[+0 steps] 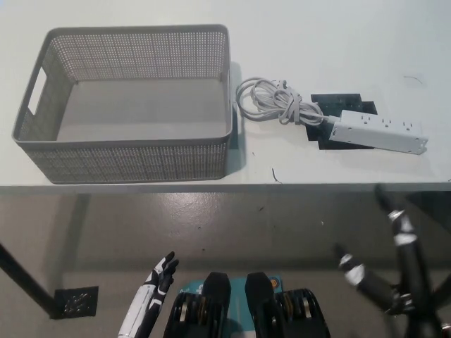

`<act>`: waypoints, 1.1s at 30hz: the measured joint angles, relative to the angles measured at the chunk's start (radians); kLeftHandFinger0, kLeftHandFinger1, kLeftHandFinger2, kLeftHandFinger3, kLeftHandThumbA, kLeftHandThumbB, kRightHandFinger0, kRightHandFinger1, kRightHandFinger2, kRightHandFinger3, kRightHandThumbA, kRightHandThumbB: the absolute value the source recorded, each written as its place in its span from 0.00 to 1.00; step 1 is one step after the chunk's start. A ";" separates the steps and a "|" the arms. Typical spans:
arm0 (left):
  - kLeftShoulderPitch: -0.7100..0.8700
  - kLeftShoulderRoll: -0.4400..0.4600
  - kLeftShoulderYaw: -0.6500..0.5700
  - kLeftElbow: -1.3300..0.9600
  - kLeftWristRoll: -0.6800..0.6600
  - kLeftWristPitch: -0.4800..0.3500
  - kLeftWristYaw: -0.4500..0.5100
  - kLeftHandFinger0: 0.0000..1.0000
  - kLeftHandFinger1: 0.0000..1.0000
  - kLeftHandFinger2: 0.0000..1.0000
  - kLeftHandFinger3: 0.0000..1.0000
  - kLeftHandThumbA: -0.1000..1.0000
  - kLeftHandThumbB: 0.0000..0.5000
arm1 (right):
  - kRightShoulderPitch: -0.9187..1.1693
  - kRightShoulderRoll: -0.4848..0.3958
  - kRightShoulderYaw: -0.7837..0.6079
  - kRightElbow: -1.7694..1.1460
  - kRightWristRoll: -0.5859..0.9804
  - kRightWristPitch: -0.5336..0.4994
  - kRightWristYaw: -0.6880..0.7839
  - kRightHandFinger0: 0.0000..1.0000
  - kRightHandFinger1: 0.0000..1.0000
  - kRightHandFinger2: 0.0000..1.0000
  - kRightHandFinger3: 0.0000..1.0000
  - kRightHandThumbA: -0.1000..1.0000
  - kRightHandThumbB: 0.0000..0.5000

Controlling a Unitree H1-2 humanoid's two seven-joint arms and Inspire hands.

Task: Use the right hand to pick up a power strip and put it into a container on the left side

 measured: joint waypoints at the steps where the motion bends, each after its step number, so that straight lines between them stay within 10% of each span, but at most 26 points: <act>1: 0.000 0.000 0.000 0.001 0.000 0.000 0.000 1.00 1.00 1.00 1.00 1.00 0.20 | -0.007 -0.004 -0.012 -0.028 -0.008 0.010 0.001 1.00 1.00 1.00 1.00 0.72 0.58; 11: -0.009 0.000 0.000 0.003 0.010 -0.010 0.000 1.00 1.00 1.00 1.00 1.00 0.21 | -0.286 -0.098 -0.113 -0.235 -0.193 0.189 0.086 1.00 1.00 1.00 1.00 1.00 0.64; 33: -0.024 0.011 0.001 -0.002 0.042 -0.048 0.000 1.00 1.00 1.00 1.00 1.00 0.22 | -0.856 -0.114 0.177 0.406 -0.576 0.538 0.325 1.00 1.00 1.00 1.00 1.00 0.73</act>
